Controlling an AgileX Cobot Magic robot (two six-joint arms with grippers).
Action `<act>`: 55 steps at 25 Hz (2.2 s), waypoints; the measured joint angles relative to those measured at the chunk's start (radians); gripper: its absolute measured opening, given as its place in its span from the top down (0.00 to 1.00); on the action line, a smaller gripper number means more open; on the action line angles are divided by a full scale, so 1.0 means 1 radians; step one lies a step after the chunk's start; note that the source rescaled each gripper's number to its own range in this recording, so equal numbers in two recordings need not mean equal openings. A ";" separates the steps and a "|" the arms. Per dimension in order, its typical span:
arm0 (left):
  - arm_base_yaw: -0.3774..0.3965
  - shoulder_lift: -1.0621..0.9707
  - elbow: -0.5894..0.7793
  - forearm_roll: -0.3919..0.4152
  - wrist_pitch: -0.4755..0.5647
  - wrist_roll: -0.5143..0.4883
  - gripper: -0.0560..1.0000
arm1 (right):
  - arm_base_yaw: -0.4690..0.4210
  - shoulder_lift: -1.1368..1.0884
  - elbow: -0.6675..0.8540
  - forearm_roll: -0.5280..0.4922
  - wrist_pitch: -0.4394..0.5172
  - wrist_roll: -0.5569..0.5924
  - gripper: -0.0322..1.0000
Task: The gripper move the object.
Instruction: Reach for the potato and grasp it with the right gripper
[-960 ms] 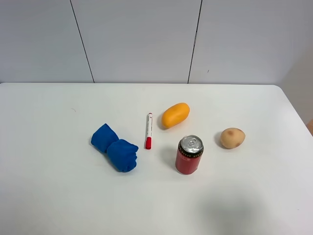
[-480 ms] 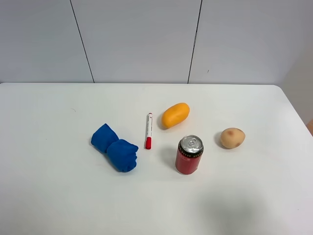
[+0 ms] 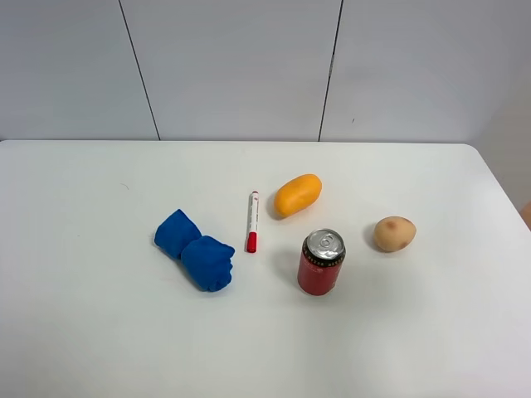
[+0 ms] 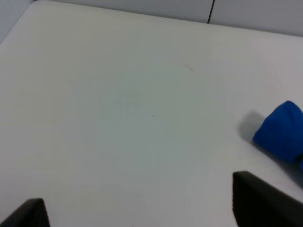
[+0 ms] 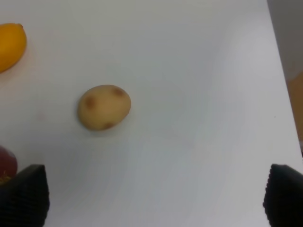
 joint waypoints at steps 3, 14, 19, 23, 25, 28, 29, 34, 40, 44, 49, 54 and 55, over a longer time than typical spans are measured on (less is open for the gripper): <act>0.000 0.000 0.000 0.000 0.000 0.000 0.00 | 0.000 0.176 -0.042 0.021 -0.036 0.000 0.03; 0.000 0.000 0.000 0.000 0.000 0.000 0.00 | 0.000 0.650 -0.063 0.121 -0.262 -0.007 0.03; 0.000 0.000 0.000 0.000 0.000 0.000 0.00 | 0.000 0.777 -0.063 0.121 -0.332 -0.008 0.03; 0.000 0.000 0.000 0.000 0.000 0.000 0.00 | 0.000 0.863 -0.063 0.121 -0.388 -0.010 0.03; 0.000 0.000 0.000 0.000 0.000 0.000 0.00 | 0.000 0.900 -0.063 0.121 -0.412 -0.017 0.03; 0.000 0.000 0.000 0.000 0.000 0.000 0.00 | 0.000 0.947 -0.063 0.132 -0.438 -0.022 0.03; 0.000 0.000 0.000 0.000 0.000 0.000 0.00 | 0.000 0.962 -0.063 0.132 -0.446 -0.026 0.03; 0.000 0.000 0.000 0.000 0.000 0.000 0.00 | 0.000 1.027 -0.063 0.133 -0.498 -0.035 0.03; 0.000 0.000 0.000 0.000 0.000 0.000 0.00 | 0.000 1.068 -0.063 0.133 -0.578 -0.040 0.04; 0.000 0.000 0.000 0.000 0.000 0.000 0.00 | 0.000 1.103 -0.063 0.136 -0.608 -0.041 0.15; 0.000 0.000 0.000 0.000 0.000 0.000 0.00 | 0.001 1.133 -0.064 0.139 -0.625 -0.044 0.25; 0.000 0.000 0.000 0.000 0.000 0.000 0.00 | 0.002 1.135 -0.064 0.139 -0.626 -0.052 0.77; 0.000 0.000 0.000 0.000 0.000 0.000 0.00 | 0.002 1.135 -0.064 0.139 -0.626 -0.055 0.85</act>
